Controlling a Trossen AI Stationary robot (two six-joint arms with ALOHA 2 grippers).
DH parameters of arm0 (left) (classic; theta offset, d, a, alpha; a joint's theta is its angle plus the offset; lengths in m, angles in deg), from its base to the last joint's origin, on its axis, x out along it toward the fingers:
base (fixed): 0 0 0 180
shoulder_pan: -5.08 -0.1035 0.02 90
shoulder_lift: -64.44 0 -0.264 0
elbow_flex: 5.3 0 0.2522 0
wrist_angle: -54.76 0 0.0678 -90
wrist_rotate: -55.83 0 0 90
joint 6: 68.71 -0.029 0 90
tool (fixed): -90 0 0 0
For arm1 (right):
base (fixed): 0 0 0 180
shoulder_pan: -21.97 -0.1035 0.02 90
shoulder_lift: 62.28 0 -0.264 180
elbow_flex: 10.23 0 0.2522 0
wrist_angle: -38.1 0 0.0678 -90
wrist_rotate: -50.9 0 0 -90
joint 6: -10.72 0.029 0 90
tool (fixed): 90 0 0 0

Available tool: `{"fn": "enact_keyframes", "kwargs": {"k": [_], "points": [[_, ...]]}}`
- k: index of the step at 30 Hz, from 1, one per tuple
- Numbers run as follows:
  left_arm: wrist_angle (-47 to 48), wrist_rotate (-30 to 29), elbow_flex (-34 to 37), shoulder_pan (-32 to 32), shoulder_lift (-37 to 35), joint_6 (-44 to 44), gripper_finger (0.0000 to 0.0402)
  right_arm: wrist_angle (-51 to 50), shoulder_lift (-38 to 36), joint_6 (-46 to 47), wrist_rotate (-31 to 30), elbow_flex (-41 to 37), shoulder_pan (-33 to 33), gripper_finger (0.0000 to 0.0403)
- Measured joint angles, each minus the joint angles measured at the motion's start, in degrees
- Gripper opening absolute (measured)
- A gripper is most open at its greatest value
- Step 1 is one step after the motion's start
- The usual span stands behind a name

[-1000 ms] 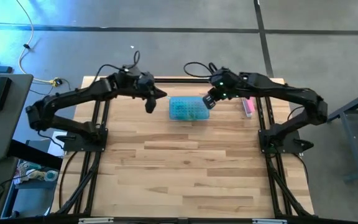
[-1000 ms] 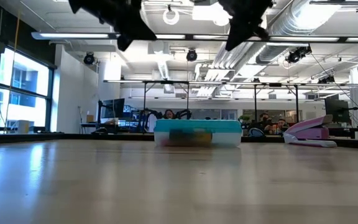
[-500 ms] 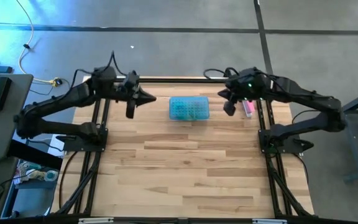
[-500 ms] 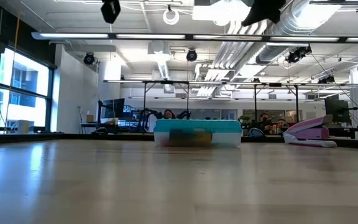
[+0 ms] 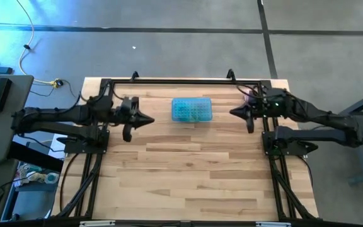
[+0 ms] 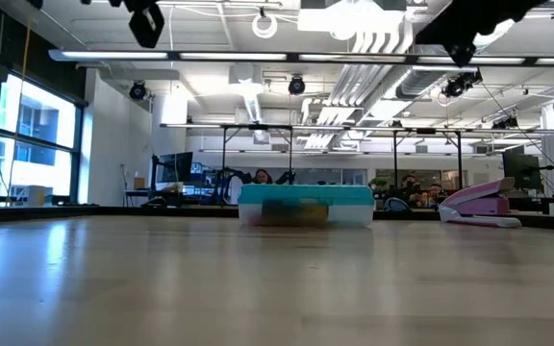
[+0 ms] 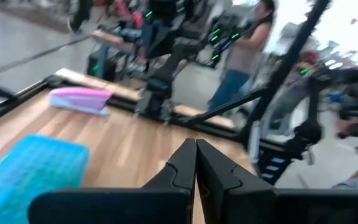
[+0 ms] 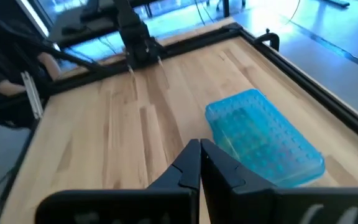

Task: Pack school essentials
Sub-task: Return to Home Position

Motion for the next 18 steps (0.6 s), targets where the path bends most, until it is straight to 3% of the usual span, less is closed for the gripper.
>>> {"fn": "enact_keyframes", "kwargs": {"k": [8, 18], "points": [[-15.7, -2.1, 12.9, 5.2, -6.4, 4.4, 0.0, 2.2, -14.8, 6.5, 1.2, -9.5, 0.0, 0.0], [-19.7, -5.8, 23.1, 7.0, -18.9, 4.8, 0.0, 2.1, -29.5, 10.1, 2.0, -13.9, 0.0, 0.0]]}}
